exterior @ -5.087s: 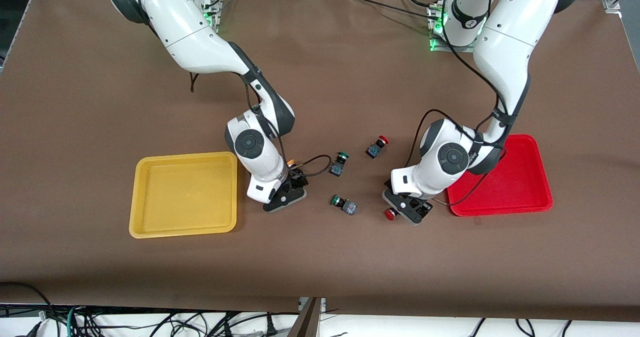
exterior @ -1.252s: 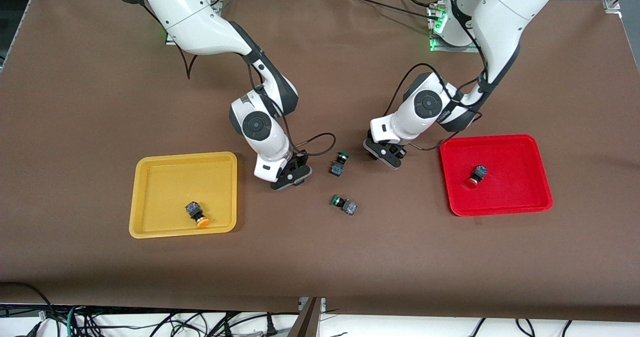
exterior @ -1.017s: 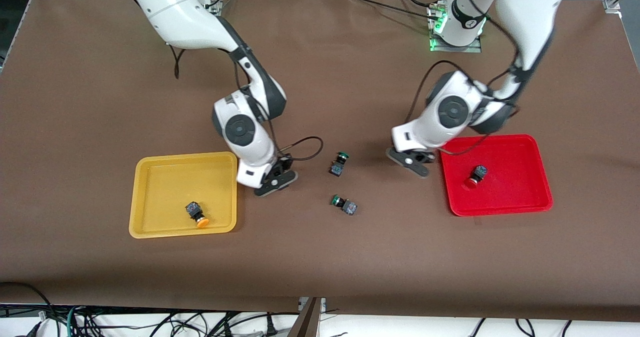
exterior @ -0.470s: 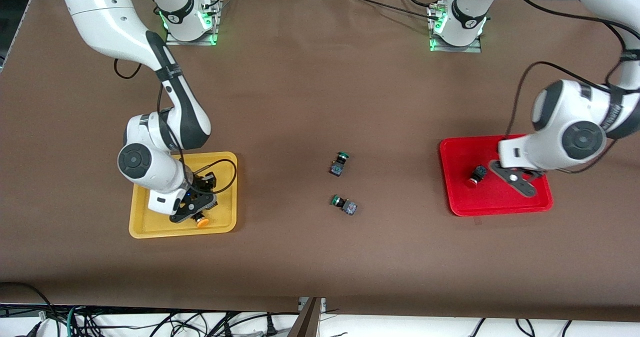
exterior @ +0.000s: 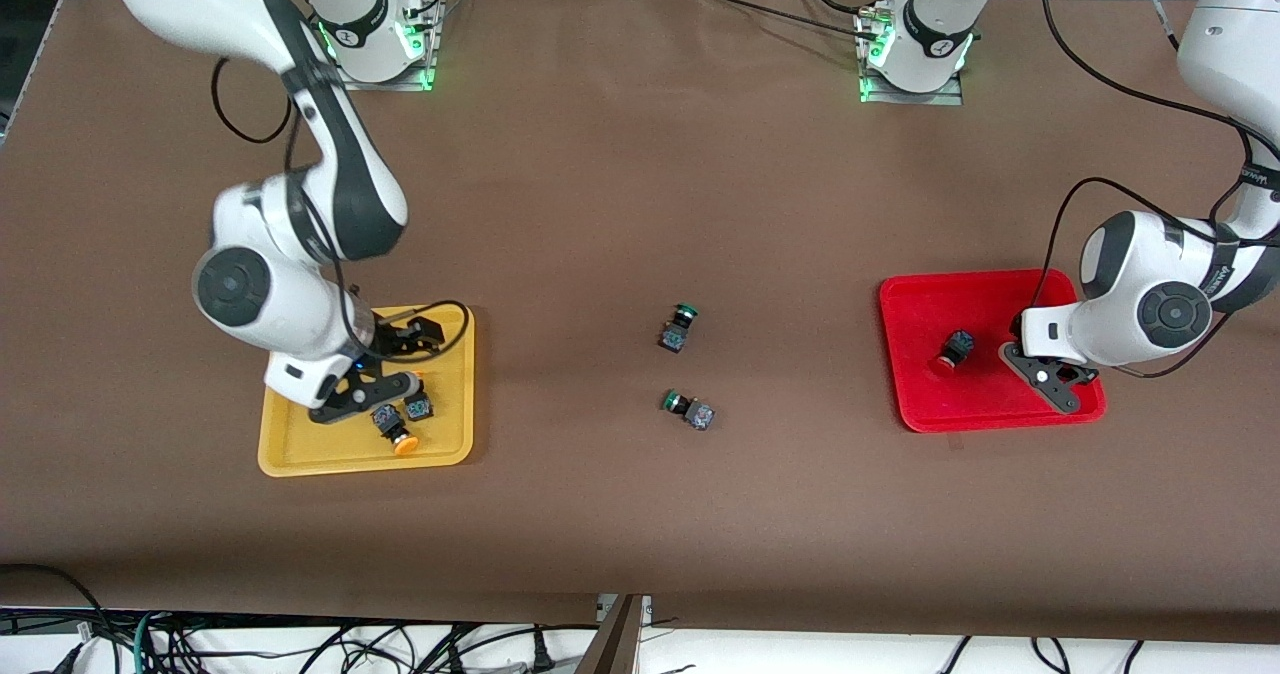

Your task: Place red and yellow buttons in trays

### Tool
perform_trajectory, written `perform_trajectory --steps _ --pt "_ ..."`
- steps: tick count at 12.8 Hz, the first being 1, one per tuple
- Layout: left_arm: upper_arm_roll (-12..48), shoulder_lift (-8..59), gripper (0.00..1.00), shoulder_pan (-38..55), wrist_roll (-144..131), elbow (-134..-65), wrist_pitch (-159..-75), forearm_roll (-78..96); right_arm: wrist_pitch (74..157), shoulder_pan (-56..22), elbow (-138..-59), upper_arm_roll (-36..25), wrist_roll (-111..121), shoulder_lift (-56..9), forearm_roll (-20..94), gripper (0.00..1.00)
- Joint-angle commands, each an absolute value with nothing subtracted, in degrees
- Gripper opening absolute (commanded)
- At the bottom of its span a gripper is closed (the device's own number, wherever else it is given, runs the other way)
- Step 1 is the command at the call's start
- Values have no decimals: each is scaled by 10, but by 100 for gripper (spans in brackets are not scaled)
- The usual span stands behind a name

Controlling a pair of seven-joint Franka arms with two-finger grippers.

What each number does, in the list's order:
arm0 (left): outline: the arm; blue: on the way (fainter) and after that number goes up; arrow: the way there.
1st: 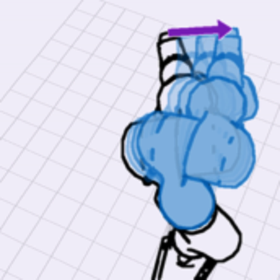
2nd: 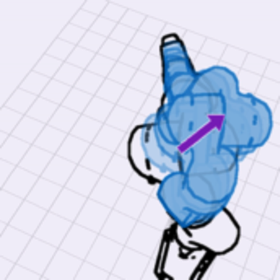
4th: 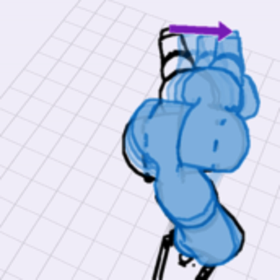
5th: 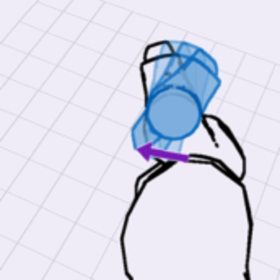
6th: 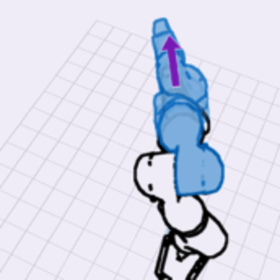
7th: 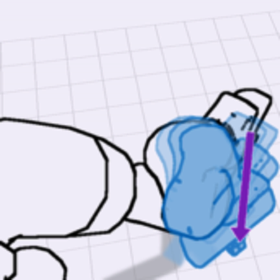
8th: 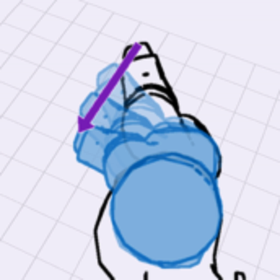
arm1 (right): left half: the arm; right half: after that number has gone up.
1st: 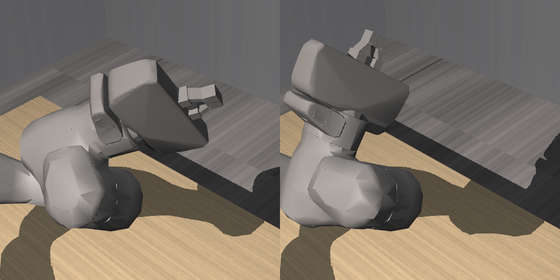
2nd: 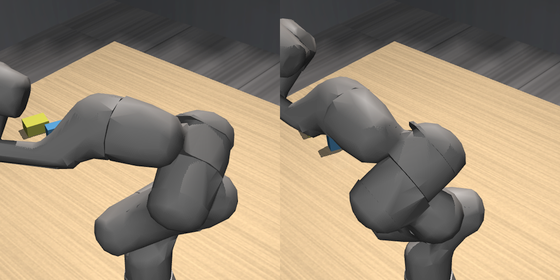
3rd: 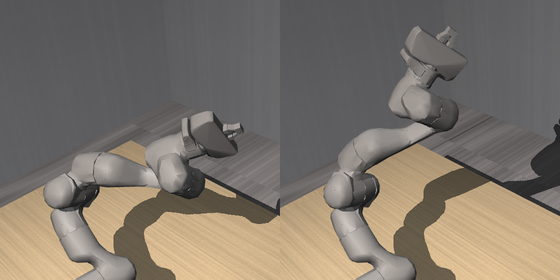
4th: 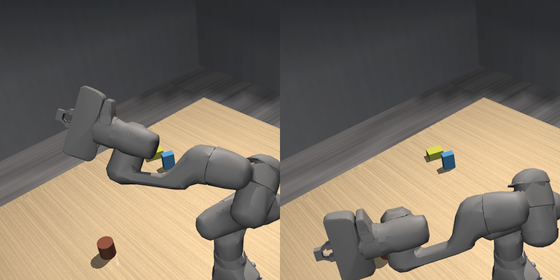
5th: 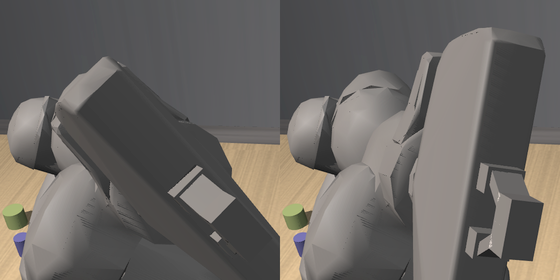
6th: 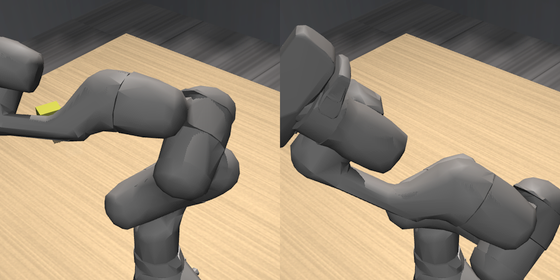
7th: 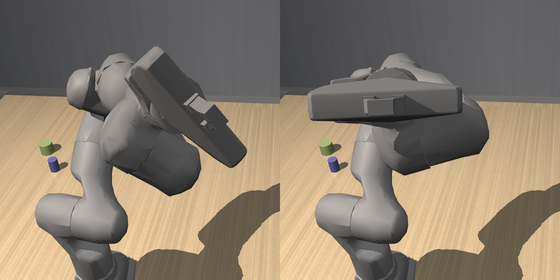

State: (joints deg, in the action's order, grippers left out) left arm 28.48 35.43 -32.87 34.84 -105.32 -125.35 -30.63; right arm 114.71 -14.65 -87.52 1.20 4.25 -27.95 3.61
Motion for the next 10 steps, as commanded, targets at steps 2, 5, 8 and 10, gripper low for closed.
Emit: perform_trajectory --steps 2,5,8,10 --pt "302 328 100 -335 363 -1047 -1248 -314 1035 -145 -855 12 -38 -179 33 100" --pt "344 253 100 -333 355 -1021 -1168 -231 937 -145 -860 11 -97 -102 27 100" --pt "381 240 100 -327 352 -876 -985 -126 906 -142 -911 -8 -98 -37 26 100" --pt "381 241 100 -299 345 -775 -881 -114 950 -142 -988 -8 -97 15 17 100"
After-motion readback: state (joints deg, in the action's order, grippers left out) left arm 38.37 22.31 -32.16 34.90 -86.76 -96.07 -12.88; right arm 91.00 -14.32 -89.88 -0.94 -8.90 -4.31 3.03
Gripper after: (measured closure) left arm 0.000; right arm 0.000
